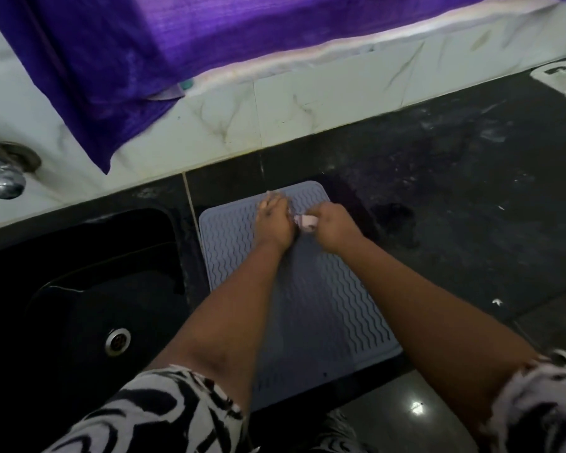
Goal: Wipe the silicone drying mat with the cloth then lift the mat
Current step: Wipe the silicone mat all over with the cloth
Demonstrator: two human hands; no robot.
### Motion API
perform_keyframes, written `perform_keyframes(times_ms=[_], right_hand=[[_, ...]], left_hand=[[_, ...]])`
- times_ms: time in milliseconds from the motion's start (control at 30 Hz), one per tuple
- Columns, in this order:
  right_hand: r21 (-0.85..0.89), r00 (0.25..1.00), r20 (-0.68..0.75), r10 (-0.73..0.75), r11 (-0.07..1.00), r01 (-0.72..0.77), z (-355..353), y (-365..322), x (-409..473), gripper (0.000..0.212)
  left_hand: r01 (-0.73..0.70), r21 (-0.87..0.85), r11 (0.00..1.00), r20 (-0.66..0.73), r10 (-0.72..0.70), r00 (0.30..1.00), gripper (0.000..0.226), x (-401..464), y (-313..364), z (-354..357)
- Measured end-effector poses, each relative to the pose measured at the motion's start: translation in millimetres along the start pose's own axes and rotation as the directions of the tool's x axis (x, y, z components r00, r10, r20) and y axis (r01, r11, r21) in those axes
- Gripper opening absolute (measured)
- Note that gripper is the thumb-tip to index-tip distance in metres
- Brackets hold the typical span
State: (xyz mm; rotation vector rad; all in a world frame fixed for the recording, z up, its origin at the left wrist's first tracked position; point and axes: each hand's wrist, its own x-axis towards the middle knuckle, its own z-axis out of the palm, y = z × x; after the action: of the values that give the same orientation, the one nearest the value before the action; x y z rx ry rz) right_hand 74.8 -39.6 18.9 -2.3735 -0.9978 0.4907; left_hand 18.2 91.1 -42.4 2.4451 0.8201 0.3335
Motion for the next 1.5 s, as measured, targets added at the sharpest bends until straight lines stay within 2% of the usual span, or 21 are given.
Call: perform_keyframes(times_ms=[67,100,167,233,400,433,567,667,733,867,933,1067,1133,1167,1200,1233,1267,1300,1333,1433,1500], right_hand=[[-0.177,0.997,0.057,-0.053,0.982,0.062,22,9,-8,0.021],[-0.264,0.996,0.038,-0.078,0.961,0.085,32,16,-18,0.029],[-0.316,0.991,-0.049,-0.126,0.943,0.104,43,30,-44,0.034],[-0.314,0.989,-0.062,-0.133,0.943,0.108,46,40,-74,0.032],[-0.316,0.978,-0.114,-0.174,0.94,0.13,39,39,-175,0.038],[-0.316,0.98,-0.105,-0.169,0.94,0.128,41,40,-197,0.033],[-0.314,0.992,0.124,0.006,0.949,0.034,43,56,-239,0.029],[-0.109,0.998,0.064,0.021,0.994,-0.014,28,46,-234,0.014],[-0.064,0.999,-0.023,-0.028,0.998,0.026,22,38,-218,0.019],[-0.336,0.994,0.102,-0.039,0.939,0.071,35,32,-203,0.041],[-0.402,0.993,0.107,-0.045,0.912,0.084,45,39,-219,0.044],[-0.377,0.996,0.065,-0.063,0.922,0.083,49,55,-264,0.037],[-0.252,0.997,0.077,-0.014,0.967,0.033,43,60,-273,0.027],[-0.023,0.996,0.048,0.076,0.997,-0.075,36,61,-276,0.018],[0.324,0.977,0.033,0.208,0.923,-0.208,25,60,-273,0.01],[0.621,0.931,0.045,0.362,0.72,-0.309,12,61,-265,0.008],[0.794,0.863,0.092,0.497,0.486,-0.365,-2,64,-257,0.012],[0.873,0.81,0.138,0.57,0.317,-0.372,-14,69,-247,0.019],[0.896,0.783,0.139,0.606,0.26,-0.36,-26,70,-237,0.025],[0.812,0.809,0.061,0.585,0.442,-0.381,-48,64,-210,0.027],[0.8,0.809,0.164,0.564,0.404,-0.444,-51,57,-190,0.031]], left_hand=[[0.045,-0.004,0.999,-0.109,-0.045,0.993,0.019,-26,-1,2],[0.057,-0.017,0.998,-0.109,-0.059,0.992,0.021,-38,-3,4],[0.034,0.022,0.999,0.004,-0.034,0.999,0.039,-53,-11,10],[-0.005,0.113,0.994,0.114,-0.008,0.993,0.053,-59,-18,17],[0.031,0.172,0.985,0.137,-0.055,0.989,0.058,-55,-18,21],[0.038,0.18,0.983,0.143,-0.064,0.988,0.058,-55,-17,21],[0.038,0.243,0.969,0.207,-0.091,0.974,0.059,-57,-8,15],[0.011,0.342,0.94,0.271,-0.11,0.956,0.06,-63,5,7],[-0.006,0.302,0.953,0.24,-0.07,0.968,0.058,-77,16,5],[-0.002,0.175,0.985,0.077,-0.011,0.997,0.055,-140,29,16],[-0.015,0.235,0.972,0.175,-0.027,0.984,0.06,-166,26,25],[-0.023,0.331,0.943,0.387,-0.114,0.915,0.066,-161,22,25],[-0.025,0.354,0.935,0.439,-0.142,0.887,0.067,-158,28,20],[-0.028,0.364,0.931,0.447,-0.148,0.882,0.067,-159,30,18],[-0.031,0.37,0.929,0.452,-0.151,0.879,0.068,-159,32,16],[-0.036,0.37,0.928,0.463,-0.151,0.874,0.069,-158,32,13],[-0.043,0.364,0.93,0.483,-0.149,0.863,0.071,-156,32,10],[-0.043,0.344,0.938,0.501,-0.144,0.853,0.071,-154,33,4],[-0.028,0.305,0.952,0.504,-0.136,0.853,0.07,-150,33,-2],[0.105,0.1,0.989,0.347,-0.134,0.928,0.049,-133,29,-22],[0.124,0.082,0.989,0.254,-0.141,0.957,0.047,-117,29,-31]])
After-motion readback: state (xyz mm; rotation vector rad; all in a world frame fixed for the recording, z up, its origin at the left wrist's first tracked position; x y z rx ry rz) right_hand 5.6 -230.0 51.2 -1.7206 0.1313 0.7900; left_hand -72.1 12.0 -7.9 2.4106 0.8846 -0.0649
